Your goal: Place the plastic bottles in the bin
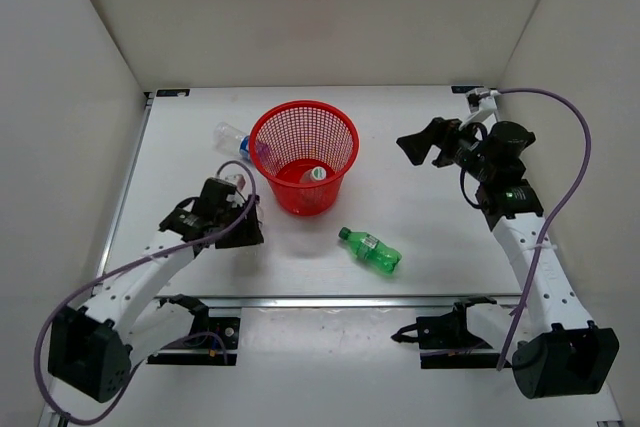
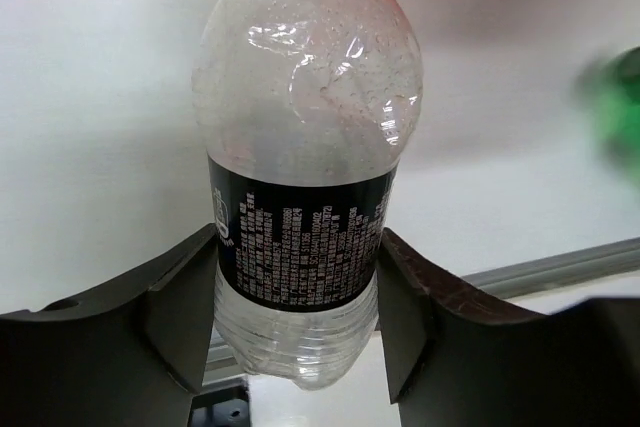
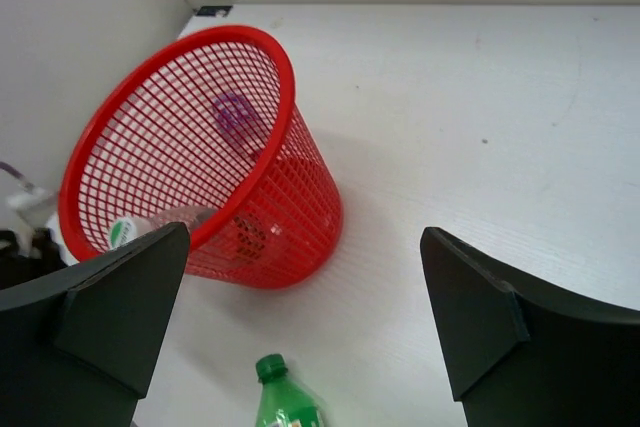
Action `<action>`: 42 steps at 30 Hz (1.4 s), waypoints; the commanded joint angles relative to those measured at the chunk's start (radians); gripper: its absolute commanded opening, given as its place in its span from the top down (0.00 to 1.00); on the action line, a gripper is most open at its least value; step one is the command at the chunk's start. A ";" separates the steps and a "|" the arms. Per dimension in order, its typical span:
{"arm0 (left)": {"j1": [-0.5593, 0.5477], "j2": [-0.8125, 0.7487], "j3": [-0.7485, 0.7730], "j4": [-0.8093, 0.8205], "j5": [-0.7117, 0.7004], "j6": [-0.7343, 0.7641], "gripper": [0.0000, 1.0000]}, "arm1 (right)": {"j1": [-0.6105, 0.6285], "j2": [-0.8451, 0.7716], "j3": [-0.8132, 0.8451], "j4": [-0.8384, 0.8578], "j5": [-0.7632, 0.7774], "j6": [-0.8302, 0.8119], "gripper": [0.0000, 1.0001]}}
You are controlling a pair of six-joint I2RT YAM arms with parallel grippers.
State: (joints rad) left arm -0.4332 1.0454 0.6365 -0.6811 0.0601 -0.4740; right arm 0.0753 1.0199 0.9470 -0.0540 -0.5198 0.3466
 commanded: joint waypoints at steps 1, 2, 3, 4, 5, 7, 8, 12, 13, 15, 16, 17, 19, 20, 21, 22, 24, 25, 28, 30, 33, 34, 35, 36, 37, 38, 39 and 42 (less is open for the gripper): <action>0.033 -0.142 0.150 -0.116 -0.019 -0.023 0.68 | 0.004 -0.043 -0.025 -0.117 0.030 -0.090 0.02; 0.036 -0.160 0.235 -0.151 -0.055 -0.032 0.66 | 0.033 -0.067 -0.055 -0.141 0.073 -0.128 0.02; 0.046 -0.189 0.323 -0.165 -0.059 -0.031 0.64 | 0.055 -0.093 -0.094 -0.174 0.130 -0.145 0.02; 0.045 -0.199 0.407 -0.167 -0.084 -0.026 0.63 | 0.079 -0.105 -0.114 -0.205 0.159 -0.176 0.02; 0.044 -0.197 0.451 -0.166 -0.103 -0.022 0.63 | 0.093 -0.127 -0.151 -0.246 0.170 -0.202 0.02; 0.034 -0.164 0.616 -0.143 -0.146 0.000 0.64 | 0.147 -0.158 -0.210 -0.279 0.193 -0.236 0.02; 0.027 -0.125 0.655 -0.127 -0.149 0.027 0.66 | 0.162 -0.162 -0.226 -0.291 0.198 -0.256 0.02; -0.038 0.098 0.843 -0.026 -0.106 0.104 0.60 | 0.311 -0.156 -0.303 -0.325 0.214 -0.365 0.02; -0.044 0.129 0.865 0.009 -0.091 0.107 0.58 | 0.367 -0.147 -0.326 -0.319 0.214 -0.383 0.02; -0.052 0.252 0.899 0.047 -0.053 0.106 0.57 | 0.456 -0.132 -0.339 -0.284 0.263 -0.394 0.02; -0.056 0.283 0.919 0.066 -0.039 0.107 0.56 | 0.499 -0.113 -0.350 -0.271 0.274 -0.394 0.02; -0.062 0.335 0.940 0.080 -0.026 0.112 0.54 | 0.512 -0.098 -0.358 -0.256 0.264 -0.390 0.01; -0.068 0.415 0.983 0.065 -0.035 0.124 0.52 | 0.514 -0.080 -0.387 -0.195 0.257 -0.351 0.02; -0.075 0.459 1.023 0.034 -0.031 0.132 0.49 | 0.494 -0.070 -0.404 -0.173 0.267 -0.353 0.02; -0.082 0.499 1.040 0.013 -0.034 0.138 0.43 | 0.491 -0.066 -0.415 -0.153 0.270 -0.313 0.02; -0.088 0.511 1.069 -0.020 -0.054 0.144 0.36 | 0.477 -0.058 -0.421 -0.142 0.277 -0.313 0.02; -0.102 0.547 1.098 -0.052 -0.059 0.152 0.01 | 0.454 -0.035 -0.427 -0.141 0.284 -0.302 0.02; -0.105 0.538 1.098 -0.046 -0.059 0.146 0.02 | 0.443 -0.029 -0.438 -0.139 0.279 -0.298 0.02; -0.092 0.487 1.066 0.011 -0.052 0.132 0.02 | 0.468 -0.011 -0.453 -0.123 0.300 -0.308 0.02; -0.072 0.447 1.081 -0.004 -0.040 0.138 0.02 | 0.483 -0.007 -0.474 -0.119 0.270 -0.308 0.02; -0.038 0.383 1.085 -0.044 -0.092 0.146 0.02 | 0.541 0.014 -0.490 -0.102 0.274 -0.307 0.03; -0.026 0.343 1.072 -0.041 -0.097 0.146 0.01 | 0.552 0.026 -0.491 -0.098 0.290 -0.310 0.03; 0.002 0.322 1.036 -0.047 -0.115 0.123 0.01 | 0.569 0.032 -0.487 -0.098 0.303 -0.305 0.06; 0.040 0.279 0.985 -0.051 -0.129 0.109 0.01 | 0.573 0.045 -0.499 -0.102 0.314 -0.305 0.07; 0.081 0.225 0.924 -0.055 -0.146 0.080 0.01 | 0.589 0.061 -0.491 -0.102 0.323 -0.302 0.07; 0.121 0.179 0.886 -0.054 -0.158 0.039 0.02 | 0.587 0.066 -0.490 -0.101 0.352 -0.294 0.09; 0.143 0.148 0.790 -0.051 -0.175 0.019 0.01 | 0.598 0.080 -0.490 -0.102 0.366 -0.296 0.10; 0.250 -0.002 0.558 -0.035 -0.174 -0.052 0.01 | 0.601 0.109 -0.493 -0.092 0.440 -0.271 0.19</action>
State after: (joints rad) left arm -0.2462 1.0996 1.3552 -0.6697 -0.0830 -0.4397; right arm 0.6678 1.1110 0.4587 -0.1936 -0.1711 0.0525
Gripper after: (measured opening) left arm 0.987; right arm 0.824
